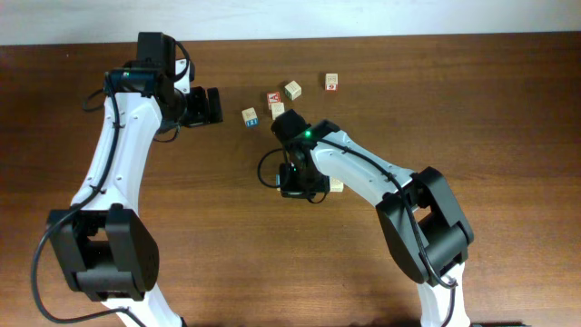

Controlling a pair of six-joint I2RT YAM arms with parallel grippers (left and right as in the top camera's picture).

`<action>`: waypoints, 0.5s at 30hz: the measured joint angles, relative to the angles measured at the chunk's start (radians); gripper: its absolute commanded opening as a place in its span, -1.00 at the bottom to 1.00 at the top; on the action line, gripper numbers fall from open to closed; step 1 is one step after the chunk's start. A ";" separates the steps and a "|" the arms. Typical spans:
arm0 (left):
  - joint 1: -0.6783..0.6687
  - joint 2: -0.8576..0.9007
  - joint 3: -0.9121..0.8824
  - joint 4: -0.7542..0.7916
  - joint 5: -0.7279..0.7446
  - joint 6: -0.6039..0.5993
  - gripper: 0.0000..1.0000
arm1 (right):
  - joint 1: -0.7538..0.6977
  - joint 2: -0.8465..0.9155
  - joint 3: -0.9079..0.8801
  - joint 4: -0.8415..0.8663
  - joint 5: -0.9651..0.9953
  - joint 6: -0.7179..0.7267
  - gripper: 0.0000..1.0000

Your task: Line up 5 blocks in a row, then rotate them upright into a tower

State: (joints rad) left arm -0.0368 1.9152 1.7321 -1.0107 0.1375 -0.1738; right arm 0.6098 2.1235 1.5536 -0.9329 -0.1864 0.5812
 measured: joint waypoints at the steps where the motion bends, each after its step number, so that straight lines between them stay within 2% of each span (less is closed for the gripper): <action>1: 0.000 0.000 0.000 -0.001 0.000 0.000 0.99 | 0.000 0.000 0.000 0.001 0.000 0.001 -0.92; 15: 0.000 0.000 0.000 -0.006 0.000 0.000 0.98 | 0.000 0.000 0.000 0.018 0.000 0.003 -0.92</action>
State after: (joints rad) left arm -0.0368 1.9152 1.7321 -1.0172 0.1375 -0.1734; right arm 0.6094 2.1235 1.5536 -0.9146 -0.1864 0.5846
